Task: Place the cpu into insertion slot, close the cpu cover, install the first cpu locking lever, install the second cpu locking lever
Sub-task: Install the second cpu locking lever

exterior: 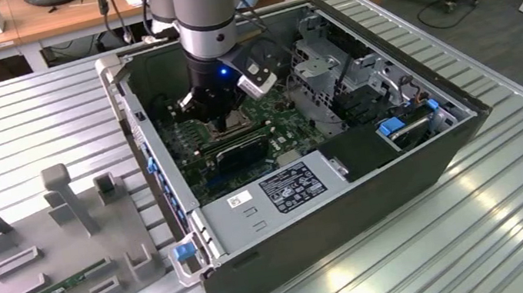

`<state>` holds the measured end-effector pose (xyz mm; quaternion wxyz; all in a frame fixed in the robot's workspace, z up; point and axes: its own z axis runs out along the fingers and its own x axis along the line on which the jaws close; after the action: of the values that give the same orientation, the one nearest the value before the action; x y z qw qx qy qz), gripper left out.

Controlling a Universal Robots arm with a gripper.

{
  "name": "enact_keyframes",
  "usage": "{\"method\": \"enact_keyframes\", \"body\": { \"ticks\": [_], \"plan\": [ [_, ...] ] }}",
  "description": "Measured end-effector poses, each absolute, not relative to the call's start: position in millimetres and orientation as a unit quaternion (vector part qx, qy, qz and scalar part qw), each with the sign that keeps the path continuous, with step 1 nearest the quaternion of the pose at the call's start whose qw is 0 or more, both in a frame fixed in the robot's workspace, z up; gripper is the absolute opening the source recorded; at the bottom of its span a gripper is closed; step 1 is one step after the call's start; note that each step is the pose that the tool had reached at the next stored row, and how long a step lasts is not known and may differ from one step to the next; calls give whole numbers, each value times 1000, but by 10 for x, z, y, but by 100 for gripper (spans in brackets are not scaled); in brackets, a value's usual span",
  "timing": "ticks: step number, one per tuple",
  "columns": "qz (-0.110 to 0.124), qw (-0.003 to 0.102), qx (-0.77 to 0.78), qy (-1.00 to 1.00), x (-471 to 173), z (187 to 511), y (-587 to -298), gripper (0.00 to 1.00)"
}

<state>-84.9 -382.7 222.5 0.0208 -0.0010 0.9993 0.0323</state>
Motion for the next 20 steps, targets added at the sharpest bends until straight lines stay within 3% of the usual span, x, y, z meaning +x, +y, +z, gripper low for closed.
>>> {"method": "enact_keyframes", "body": {
  "ticks": [20],
  "plan": [
    [32, 21, -1, 999, -953, 2111, -3827, 11]
  ]
}}
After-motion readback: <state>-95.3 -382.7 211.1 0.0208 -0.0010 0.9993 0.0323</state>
